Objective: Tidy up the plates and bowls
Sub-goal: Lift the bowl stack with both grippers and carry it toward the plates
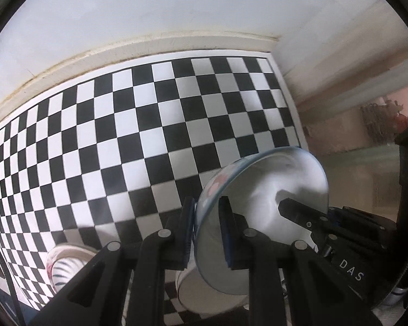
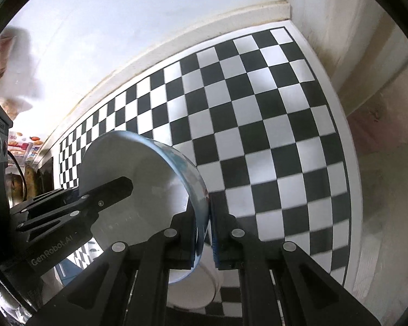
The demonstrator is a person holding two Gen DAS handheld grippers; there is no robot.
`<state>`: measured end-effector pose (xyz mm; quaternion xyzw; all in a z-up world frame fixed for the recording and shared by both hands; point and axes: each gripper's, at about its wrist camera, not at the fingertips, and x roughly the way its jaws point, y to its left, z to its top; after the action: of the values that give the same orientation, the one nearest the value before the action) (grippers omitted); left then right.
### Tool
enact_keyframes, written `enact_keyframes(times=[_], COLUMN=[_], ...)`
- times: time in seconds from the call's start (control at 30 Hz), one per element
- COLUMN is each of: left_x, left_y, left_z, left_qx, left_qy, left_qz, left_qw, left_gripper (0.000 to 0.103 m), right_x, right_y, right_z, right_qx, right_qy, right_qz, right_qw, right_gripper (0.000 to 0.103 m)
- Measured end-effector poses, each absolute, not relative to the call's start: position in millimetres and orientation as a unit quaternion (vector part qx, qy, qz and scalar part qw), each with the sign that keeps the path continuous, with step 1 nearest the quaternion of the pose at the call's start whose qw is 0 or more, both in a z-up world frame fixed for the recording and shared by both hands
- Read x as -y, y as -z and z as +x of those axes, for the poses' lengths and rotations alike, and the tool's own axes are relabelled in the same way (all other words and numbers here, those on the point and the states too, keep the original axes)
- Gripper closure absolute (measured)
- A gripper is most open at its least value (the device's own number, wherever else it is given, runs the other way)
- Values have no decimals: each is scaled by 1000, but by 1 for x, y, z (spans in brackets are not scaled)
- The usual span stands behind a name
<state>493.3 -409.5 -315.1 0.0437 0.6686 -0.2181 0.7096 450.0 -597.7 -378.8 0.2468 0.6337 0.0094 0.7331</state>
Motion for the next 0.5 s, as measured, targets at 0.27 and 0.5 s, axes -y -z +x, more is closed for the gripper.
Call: enact_keyframes(times=[0.27, 0.5], left_x=[391, 378], left_y=[297, 320], left_z=[454, 419], left_qx=[-655, -673], left_qy=[225, 222], left_qz=[59, 82], left_qw=[719, 701], left_gripper=[87, 87], right_x=[578, 556], right_y=[353, 373], right_z=[397, 361], right_qx=[-629, -650], right_qy=[-11, -11], right_qz=[243, 245], right_qw=[739, 720], right_gripper=[93, 93])
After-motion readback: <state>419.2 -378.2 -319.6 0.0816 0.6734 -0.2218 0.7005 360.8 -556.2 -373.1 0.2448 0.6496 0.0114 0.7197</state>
